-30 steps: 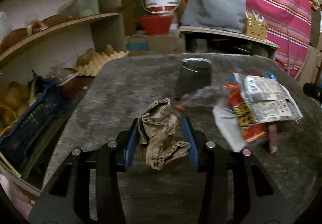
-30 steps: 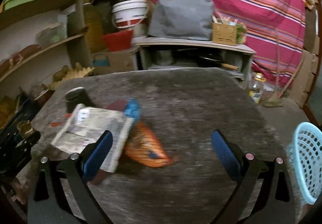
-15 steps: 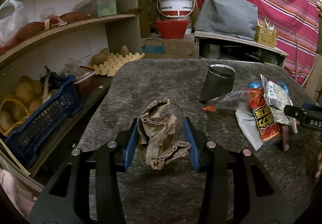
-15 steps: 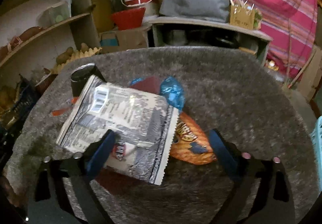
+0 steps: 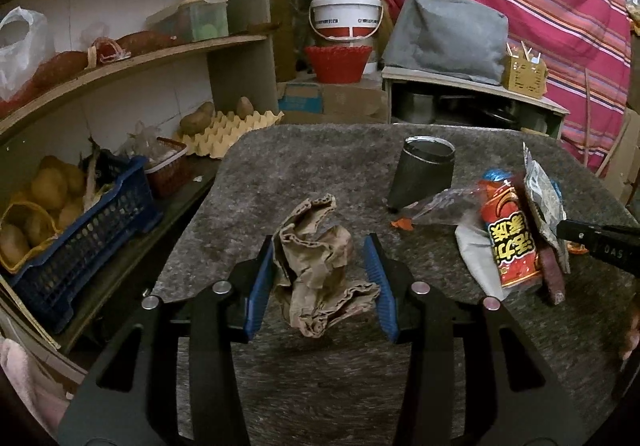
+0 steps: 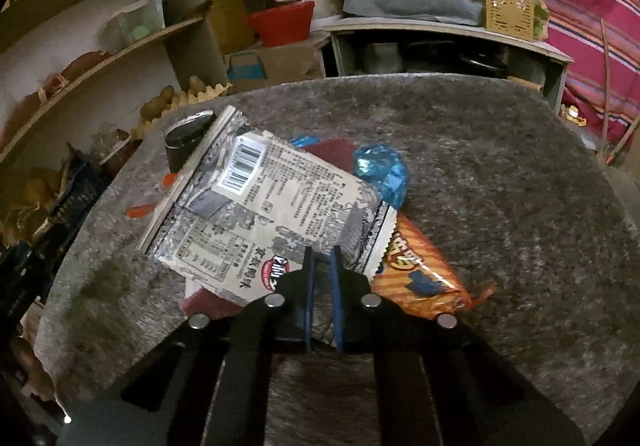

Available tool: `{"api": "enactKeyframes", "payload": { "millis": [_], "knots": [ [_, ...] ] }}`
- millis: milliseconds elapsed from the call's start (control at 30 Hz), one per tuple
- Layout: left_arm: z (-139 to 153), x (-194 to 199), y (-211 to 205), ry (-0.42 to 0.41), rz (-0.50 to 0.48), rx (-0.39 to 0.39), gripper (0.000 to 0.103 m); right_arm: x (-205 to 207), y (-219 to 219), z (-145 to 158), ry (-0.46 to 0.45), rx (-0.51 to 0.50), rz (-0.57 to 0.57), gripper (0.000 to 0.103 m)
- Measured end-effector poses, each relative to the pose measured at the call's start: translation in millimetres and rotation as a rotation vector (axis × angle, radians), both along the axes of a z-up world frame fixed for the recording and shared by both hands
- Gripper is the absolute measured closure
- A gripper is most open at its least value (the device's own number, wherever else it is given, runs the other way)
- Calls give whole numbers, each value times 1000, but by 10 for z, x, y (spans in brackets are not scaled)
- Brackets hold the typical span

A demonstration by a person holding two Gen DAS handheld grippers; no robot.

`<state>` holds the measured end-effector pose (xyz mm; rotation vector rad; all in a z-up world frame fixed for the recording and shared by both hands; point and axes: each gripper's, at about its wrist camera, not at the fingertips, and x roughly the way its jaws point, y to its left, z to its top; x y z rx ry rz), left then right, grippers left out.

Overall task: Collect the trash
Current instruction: 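Grasp the silver printed snack bag with the right tool and lift it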

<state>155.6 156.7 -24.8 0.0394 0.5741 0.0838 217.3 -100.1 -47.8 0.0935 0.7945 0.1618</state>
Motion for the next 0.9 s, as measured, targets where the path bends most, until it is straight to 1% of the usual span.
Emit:
{"api": "enactKeyframes", "payload": {
  "millis": [33, 67, 100, 133, 167, 200, 300, 500, 600, 733, 833, 867, 900],
  "knots": [
    [6, 4, -25, -3, 1, 6, 59, -22, 11, 29, -3, -16, 5, 92],
    [7, 2, -33, -4, 3, 13, 59, -54, 29, 65, -11, -28, 14, 90],
    [8, 4, -38, -4, 4, 18, 59, -84, 46, 98, -19, -34, 19, 68],
    [10, 16, -47, -4, 5, 18, 59, -136, 76, 149, -38, -47, 23, 50],
    [11, 14, -41, -4, 7, 17, 59, -185, 107, 202, -65, -56, 27, 24],
    [17, 17, -39, -4, 8, 15, 59, -228, 136, 244, -86, -69, 35, 24],
    [29, 6, 3, -9, 19, 13, 59, -315, 250, 323, -113, -128, 59, 24],
    [13, -8, 161, -5, 47, -5, 59, -321, 476, 185, -89, -215, 86, 24],
    [4, -15, 230, -4, 61, -14, 59, -293, 594, 174, -105, -241, 79, 24],
    [14, -25, 291, -9, 67, -31, 59, -197, 769, 110, -131, -316, 49, 24],
    [5, 4, 301, -4, 65, -34, 59, -144, 758, 118, -151, -329, 23, 25],
    [2, 6, 304, -3, 65, -35, 59, -145, 735, 140, -158, -325, 13, 28],
    [0, 11, 305, -1, 63, -36, 59, -146, 687, 173, -165, -321, -5, 36]
  ]
}}
